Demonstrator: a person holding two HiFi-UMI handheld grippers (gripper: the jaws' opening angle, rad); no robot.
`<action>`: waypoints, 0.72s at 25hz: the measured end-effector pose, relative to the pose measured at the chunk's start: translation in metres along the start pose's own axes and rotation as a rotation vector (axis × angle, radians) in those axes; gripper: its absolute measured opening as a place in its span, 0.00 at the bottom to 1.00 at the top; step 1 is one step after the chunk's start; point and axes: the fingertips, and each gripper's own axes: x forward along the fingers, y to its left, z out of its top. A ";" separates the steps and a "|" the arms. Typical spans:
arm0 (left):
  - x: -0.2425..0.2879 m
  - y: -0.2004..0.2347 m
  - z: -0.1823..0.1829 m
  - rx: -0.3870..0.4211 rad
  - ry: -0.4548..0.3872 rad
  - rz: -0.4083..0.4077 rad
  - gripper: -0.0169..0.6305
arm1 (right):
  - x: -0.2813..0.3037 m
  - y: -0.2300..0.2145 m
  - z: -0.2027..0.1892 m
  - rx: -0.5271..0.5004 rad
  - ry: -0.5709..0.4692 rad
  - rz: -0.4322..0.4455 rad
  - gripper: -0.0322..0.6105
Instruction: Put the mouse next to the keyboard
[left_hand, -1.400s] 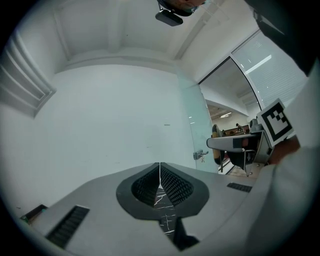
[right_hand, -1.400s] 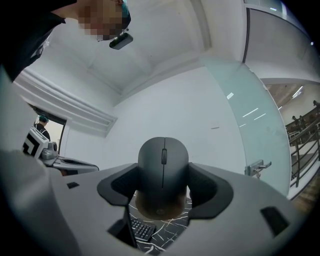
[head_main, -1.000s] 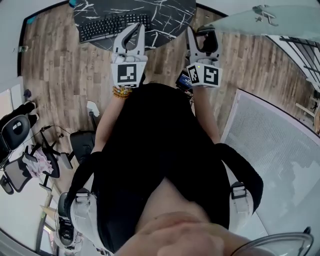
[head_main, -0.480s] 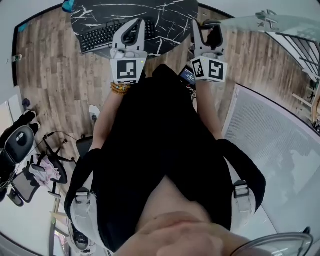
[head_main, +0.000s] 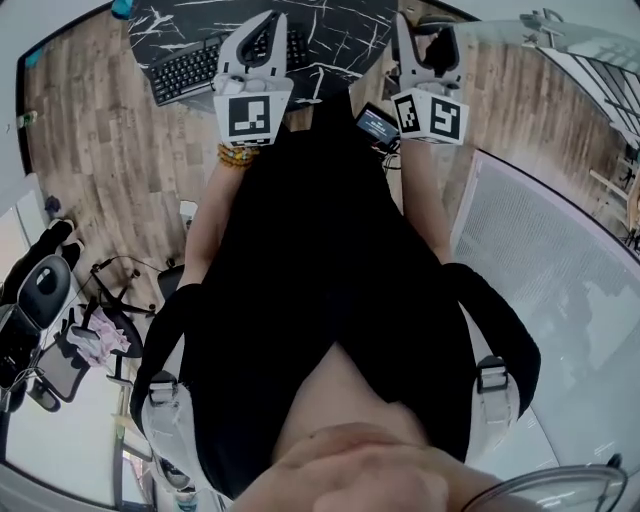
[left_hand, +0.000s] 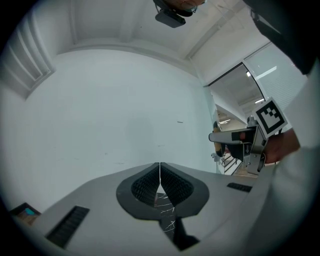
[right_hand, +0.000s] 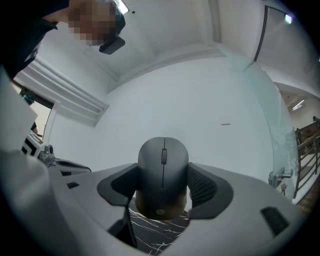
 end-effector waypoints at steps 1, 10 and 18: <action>0.004 0.001 0.001 -0.001 -0.005 0.005 0.05 | 0.003 -0.003 0.002 -0.004 -0.005 0.003 0.50; 0.016 -0.003 -0.001 0.006 0.000 -0.027 0.05 | 0.009 -0.021 0.013 -0.014 -0.036 -0.033 0.50; 0.018 -0.001 -0.013 0.006 0.022 -0.032 0.05 | 0.014 -0.020 0.005 -0.006 -0.023 -0.035 0.50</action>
